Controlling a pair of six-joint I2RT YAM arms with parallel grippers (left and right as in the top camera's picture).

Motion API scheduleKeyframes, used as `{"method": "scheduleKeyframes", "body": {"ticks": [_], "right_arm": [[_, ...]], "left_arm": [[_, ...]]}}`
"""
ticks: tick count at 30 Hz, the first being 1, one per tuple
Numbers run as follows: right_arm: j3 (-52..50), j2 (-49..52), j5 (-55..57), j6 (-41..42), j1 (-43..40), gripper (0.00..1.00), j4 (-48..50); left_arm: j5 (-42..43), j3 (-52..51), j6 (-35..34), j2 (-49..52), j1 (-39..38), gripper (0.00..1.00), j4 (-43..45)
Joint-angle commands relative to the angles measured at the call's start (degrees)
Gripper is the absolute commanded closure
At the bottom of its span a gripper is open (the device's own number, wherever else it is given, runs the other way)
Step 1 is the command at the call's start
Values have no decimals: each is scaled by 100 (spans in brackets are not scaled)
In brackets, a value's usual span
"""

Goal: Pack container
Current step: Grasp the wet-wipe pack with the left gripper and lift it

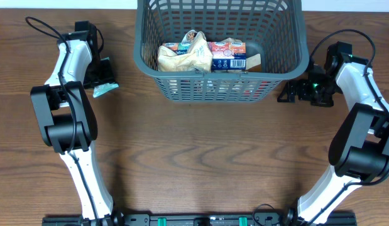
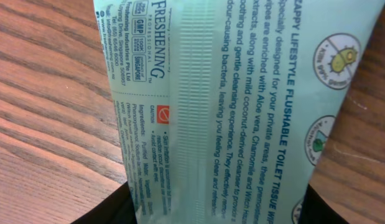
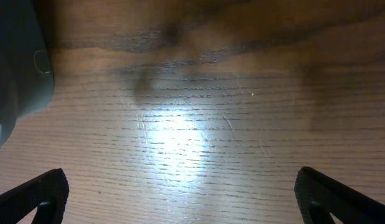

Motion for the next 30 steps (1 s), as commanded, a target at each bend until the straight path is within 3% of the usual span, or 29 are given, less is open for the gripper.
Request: {"method": "scheduleKeyframes", "body": {"ticks": [1, 6, 9, 18, 30], "right_arm": [[-9, 20, -28, -85, 55, 1, -4], [-9, 20, -28, -85, 55, 1, -4], [-9, 22, -28, -83, 55, 1, -4], [-9, 20, -28, -83, 55, 1, -4], [-9, 20, -31, -81, 55, 1, -4]], "left_arm": [[-63, -105, 9, 63, 7, 57, -96], [-63, -98, 9, 28, 7, 79, -214], [-63, -68, 9, -35, 7, 86, -280], [-63, -63, 11, -758, -4, 87, -297], [-57, -63, 11, -2747, -236, 87, 103]]}}
